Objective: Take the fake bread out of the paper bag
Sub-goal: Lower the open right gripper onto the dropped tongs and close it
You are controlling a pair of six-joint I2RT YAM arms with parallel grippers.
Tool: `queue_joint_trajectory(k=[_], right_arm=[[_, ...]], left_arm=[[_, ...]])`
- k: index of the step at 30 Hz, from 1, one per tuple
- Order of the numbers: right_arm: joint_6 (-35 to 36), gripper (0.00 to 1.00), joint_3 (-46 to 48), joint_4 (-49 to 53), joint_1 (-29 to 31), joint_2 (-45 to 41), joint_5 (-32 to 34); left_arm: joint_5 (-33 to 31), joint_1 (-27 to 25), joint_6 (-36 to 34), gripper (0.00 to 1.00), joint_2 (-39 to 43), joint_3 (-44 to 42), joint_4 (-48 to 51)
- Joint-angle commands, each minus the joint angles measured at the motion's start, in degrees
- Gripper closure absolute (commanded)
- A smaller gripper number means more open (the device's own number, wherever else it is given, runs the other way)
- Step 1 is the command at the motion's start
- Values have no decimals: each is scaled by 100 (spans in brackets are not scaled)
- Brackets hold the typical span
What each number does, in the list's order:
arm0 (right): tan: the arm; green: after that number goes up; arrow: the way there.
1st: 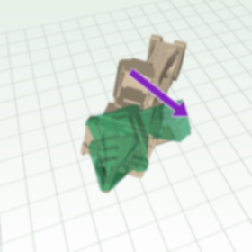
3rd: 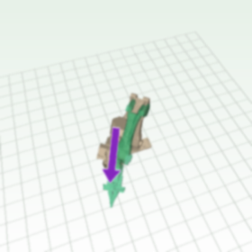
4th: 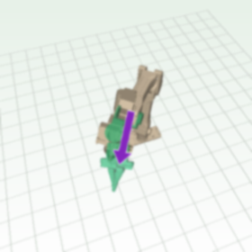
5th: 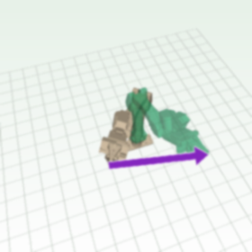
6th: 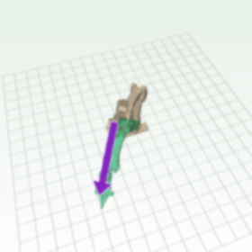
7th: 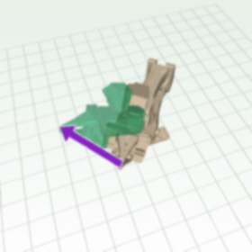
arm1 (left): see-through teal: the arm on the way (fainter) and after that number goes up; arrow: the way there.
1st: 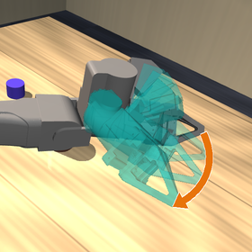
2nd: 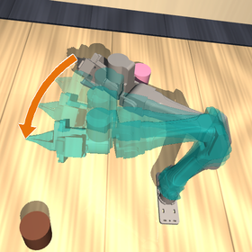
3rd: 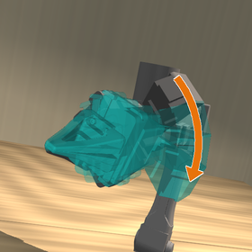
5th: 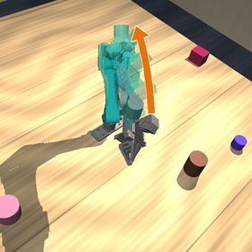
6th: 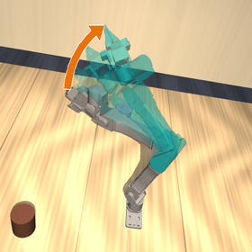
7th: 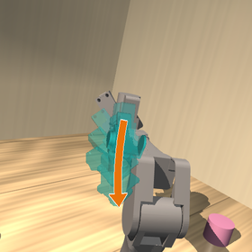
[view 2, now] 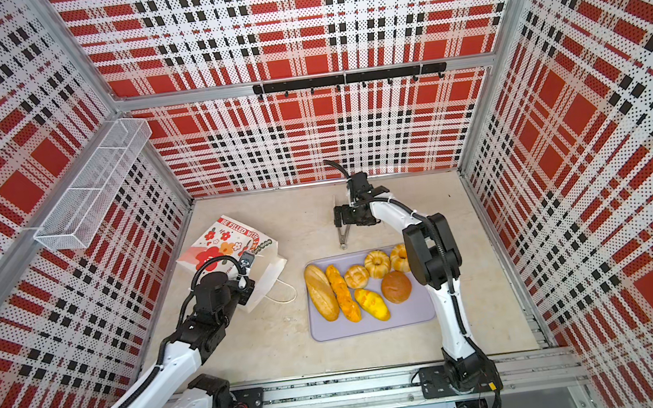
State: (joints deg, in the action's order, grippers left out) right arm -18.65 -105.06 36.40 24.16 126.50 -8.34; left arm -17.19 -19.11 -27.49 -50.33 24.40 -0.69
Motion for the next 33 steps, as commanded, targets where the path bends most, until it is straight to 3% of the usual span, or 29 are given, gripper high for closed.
queue_joint_trajectory(k=[1, 9, 15, 24, 31, 33], right_arm=[[-12, 1, -339, -17, 189, 161, 771], [-160, 5, -481, 35, 449, 476, 1598], [-204, 12, -452, -37, 492, 666, 1553], [-156, 21, -1192, 255, 493, 1290, 1369], [-43, 57, -1185, 252, 497, 1346, 1197], [-24, 62, -879, 96, 492, 1090, 1136]], left_arm=[[-56, -31, -10, 100, 9, -97, -177], [-16, -29, 14, 100, -28, -102, -168], [-5, -22, 22, 100, -48, -96, -151], [13, -22, 41, 100, -77, -94, -146], [1, -22, 38, 100, -68, -111, -142], [-12, -22, 41, 100, -56, -111, -142]])
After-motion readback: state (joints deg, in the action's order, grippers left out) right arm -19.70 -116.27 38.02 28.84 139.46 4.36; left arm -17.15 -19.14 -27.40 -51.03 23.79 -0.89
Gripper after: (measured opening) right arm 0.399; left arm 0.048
